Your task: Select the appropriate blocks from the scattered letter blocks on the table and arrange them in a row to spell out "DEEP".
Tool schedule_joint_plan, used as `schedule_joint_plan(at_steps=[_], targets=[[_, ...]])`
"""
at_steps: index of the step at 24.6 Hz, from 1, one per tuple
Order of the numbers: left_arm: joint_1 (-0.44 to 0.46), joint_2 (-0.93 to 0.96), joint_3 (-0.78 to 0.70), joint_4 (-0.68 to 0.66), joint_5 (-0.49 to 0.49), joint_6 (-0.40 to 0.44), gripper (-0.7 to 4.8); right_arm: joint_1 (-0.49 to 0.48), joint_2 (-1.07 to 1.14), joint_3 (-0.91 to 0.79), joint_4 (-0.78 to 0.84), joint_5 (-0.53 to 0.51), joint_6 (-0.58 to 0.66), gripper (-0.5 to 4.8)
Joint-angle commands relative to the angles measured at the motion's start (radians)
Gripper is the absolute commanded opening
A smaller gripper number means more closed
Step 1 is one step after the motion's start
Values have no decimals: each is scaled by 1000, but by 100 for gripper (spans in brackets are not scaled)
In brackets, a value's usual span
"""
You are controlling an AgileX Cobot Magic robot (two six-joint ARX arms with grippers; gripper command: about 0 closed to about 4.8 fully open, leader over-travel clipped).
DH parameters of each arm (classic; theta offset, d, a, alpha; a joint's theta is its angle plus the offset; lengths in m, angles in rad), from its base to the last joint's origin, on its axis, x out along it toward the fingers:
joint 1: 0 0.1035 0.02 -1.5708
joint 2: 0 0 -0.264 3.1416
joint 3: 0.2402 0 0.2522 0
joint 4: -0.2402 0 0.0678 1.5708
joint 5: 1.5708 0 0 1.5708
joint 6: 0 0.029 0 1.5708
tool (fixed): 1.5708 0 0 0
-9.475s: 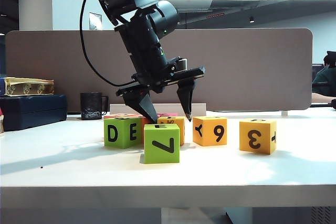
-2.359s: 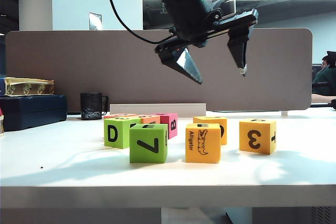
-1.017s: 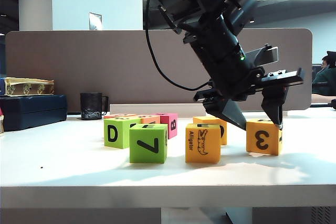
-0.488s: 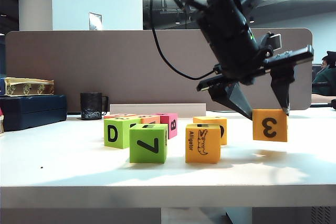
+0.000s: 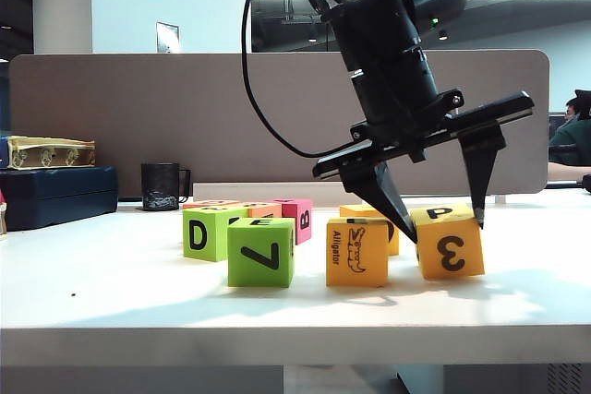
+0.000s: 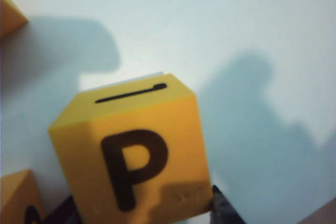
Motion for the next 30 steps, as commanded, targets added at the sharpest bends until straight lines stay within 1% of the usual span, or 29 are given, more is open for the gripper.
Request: schedule_joint_plan(at_steps=[1,11,19,30], targets=[[-5,-6,1,5,4,-6,277,0,-3,5,6,0,-3,-1],[-5,-65,2,7,10,-3,276,0,-2,5,9,0,-3,-1],[-6,-92,1,-123,11,-6,276,0,-2,5,9,0,-3,-1],[-17,-84,1,-111,14,-14,277,0,-2,5,8,0,-3,-1]])
